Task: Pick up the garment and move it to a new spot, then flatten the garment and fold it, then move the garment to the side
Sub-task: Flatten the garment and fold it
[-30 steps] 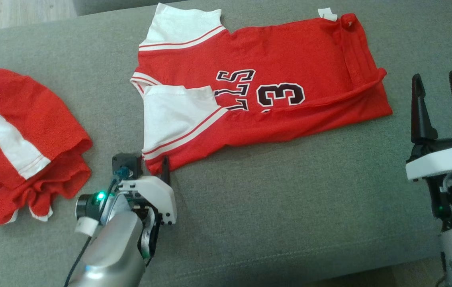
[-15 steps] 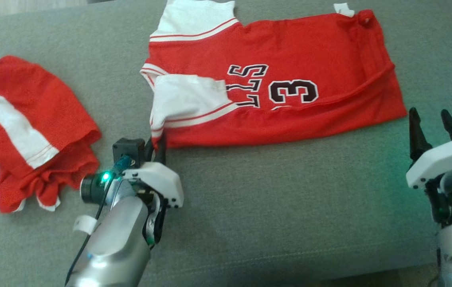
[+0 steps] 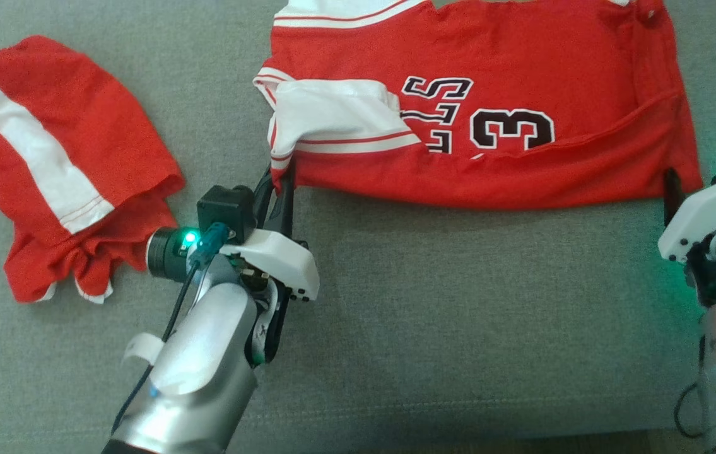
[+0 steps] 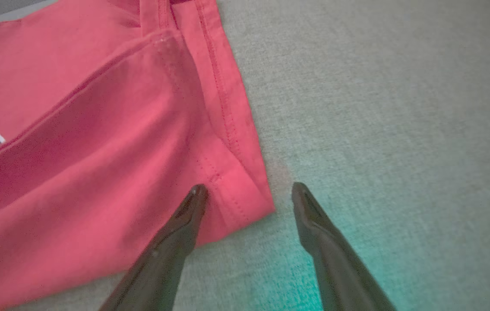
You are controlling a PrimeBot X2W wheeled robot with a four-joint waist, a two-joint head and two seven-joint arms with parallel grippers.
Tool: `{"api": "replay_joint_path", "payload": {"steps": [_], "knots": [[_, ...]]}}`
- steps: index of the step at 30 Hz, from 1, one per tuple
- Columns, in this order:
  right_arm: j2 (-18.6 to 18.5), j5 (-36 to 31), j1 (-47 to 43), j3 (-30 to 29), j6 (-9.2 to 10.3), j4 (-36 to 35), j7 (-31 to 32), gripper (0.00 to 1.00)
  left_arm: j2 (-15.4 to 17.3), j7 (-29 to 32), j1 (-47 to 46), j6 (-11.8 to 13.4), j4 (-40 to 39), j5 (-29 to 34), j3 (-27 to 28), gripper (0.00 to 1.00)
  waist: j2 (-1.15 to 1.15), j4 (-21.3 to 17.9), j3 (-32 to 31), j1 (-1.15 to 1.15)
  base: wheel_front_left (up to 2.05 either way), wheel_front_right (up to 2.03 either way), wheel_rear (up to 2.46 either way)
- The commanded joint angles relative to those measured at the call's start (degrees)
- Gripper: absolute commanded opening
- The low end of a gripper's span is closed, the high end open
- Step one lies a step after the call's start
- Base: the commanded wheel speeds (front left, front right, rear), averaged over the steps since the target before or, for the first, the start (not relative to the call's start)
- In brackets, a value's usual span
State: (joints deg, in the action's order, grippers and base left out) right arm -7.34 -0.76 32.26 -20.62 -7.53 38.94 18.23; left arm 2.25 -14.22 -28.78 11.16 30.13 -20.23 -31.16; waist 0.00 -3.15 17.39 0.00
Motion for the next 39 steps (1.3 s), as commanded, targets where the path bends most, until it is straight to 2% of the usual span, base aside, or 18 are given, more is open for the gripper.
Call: {"api": "replay_joint_path", "payload": {"steps": [1,5,6,7,8,17,24,30,39], "knots": [[-0.6,-0.3,2.4,0.7,0.04,-0.9,0.3,1.0,0.7,-0.7,-2.6,0.3,-2.1,0.6,1.2,0.0,0.0,0.3,0.5,0.0,0.0,0.0,0.0],[-0.7,-0.3,4.4,0.7,0.04,2.4,0.7,1.0,0.9,-0.6,-2.8,0.5,-2.4,0.6,0.9,0.0,0.0,0.4,1.0,0.0,0.0,0.0,0.0],[-0.7,0.0,4.8,0.9,0.04,3.1,0.7,0.49,1.0,-0.5,-2.8,0.6,-2.4,0.5,1.0,0.0,0.0,0.3,1.0,0.0,0.0,0.0,0.0],[-0.8,0.2,5.1,1.1,0.04,3.7,0.6,0.2,1.1,-0.4,-2.9,0.6,-2.3,0.5,1.0,0.0,0.0,0.3,1.1,0.0,0.0,0.0,0.0],[-0.8,0.3,5.3,1.4,0.04,4.2,0.4,0.0,1.3,-0.4,-2.9,0.7,-2.2,0.4,1.0,0.0,0.0,0.2,1.1,0.0,0.0,0.0,0.0],[-2.2,3.2,4.9,3.8,0.04,5.4,-3.2,0.0,3.2,0.3,-1.6,1.1,-0.7,-0.3,1.6,0.0,0.0,-0.8,-1.1,0.0,0.0,0.0,0.0],[-3.4,6.9,0.9,6.6,0.04,3.7,-3.9,0.0,5.1,0.7,2.4,1.4,0.0,-1.5,2.1,0.0,0.0,-1.9,-5.9,0.0,0.0,0.0,0.0],[-4.4,9.3,-4.4,8.3,0.04,0.3,-1.5,0.0,6.8,1.3,7.7,1.9,-1.2,-2.6,2.2,0.0,0.0,-2.4,-10.7,0.0,0.0,0.0,0.0],[-5.4,12.4,-16.5,7.8,0.04,-9.9,6.9,0.0,9.5,5.2,18.6,3.9,-9.4,-3.7,0.7,0.0,0.0,-2.8,-17.0,0.0,0.0,0.0,0.0]]}}
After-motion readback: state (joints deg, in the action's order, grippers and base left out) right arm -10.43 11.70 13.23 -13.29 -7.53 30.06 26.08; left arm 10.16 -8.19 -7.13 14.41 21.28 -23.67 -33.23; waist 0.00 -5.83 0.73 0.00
